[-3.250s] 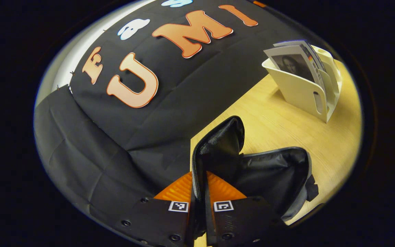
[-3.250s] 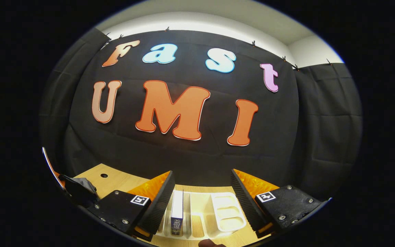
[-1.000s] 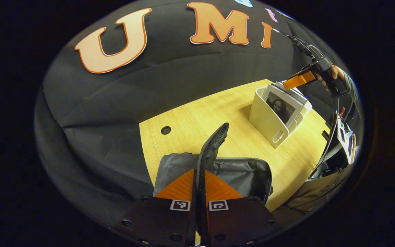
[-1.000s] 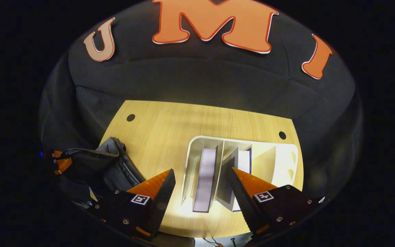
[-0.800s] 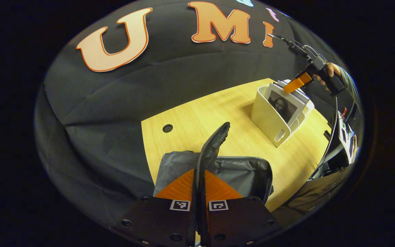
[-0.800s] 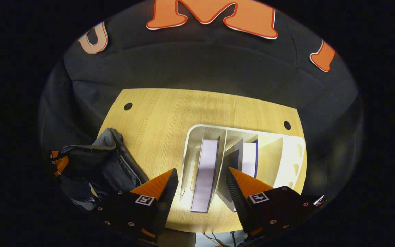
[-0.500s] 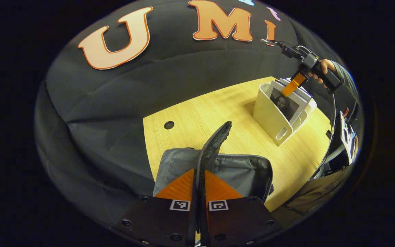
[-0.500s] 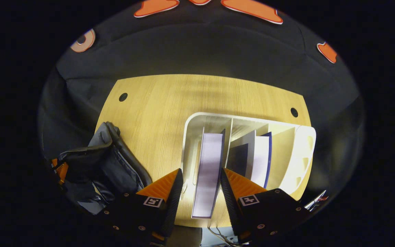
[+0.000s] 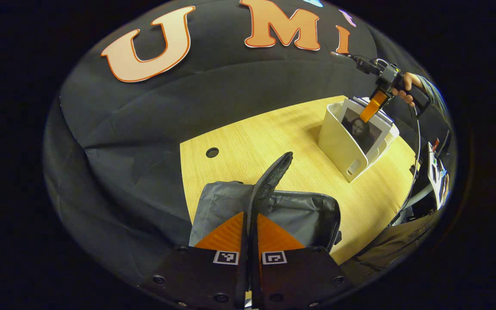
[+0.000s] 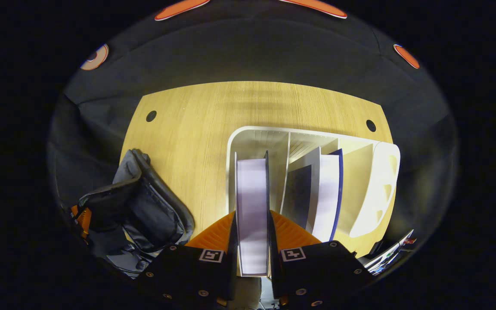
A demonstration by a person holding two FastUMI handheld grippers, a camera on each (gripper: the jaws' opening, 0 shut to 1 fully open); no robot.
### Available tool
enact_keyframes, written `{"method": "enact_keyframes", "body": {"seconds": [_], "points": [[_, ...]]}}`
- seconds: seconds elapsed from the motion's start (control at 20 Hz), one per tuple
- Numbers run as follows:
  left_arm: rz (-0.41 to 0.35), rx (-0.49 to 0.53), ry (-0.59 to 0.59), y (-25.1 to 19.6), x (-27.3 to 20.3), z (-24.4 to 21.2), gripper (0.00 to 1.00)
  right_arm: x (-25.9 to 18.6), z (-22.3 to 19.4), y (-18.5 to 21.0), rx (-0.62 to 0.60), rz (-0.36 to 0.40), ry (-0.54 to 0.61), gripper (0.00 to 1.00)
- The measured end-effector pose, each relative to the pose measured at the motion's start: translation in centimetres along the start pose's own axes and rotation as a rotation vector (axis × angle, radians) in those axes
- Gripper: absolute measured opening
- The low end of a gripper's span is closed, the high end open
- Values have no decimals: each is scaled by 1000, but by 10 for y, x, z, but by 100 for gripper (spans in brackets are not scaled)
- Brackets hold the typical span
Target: Open the schoolbag, grab two books from the bookshelf and put them into the schoolbag.
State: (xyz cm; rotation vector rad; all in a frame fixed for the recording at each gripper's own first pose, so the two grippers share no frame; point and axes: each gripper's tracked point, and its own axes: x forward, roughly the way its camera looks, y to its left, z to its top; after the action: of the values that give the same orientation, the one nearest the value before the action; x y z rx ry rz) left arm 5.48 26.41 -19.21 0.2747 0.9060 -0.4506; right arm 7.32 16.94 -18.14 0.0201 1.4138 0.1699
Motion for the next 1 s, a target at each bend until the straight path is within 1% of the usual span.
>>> {"method": "enact_keyframes", "body": {"seconds": [0.05, 0.35, 0.65, 0.85, 1.0], "points": [[0, 0, 0, 0, 1, 0, 6, -9, 0, 0, 4, 15, -8, 34], [-7, 15, 8, -6, 2, -1, 6, -70, 1, -10, 22, 50, -92, 34], [-14, 11, 11, -9, 4, -2, 6, -114, -8, -24, 111, 126, -189, 31], [-17, 17, 16, -10, 3, -2, 6, -143, -20, -31, 177, 190, -255, 31], [-19, 24, 18, -12, 3, -2, 6, -155, -34, -37, 212, 223, -292, 31]]}}
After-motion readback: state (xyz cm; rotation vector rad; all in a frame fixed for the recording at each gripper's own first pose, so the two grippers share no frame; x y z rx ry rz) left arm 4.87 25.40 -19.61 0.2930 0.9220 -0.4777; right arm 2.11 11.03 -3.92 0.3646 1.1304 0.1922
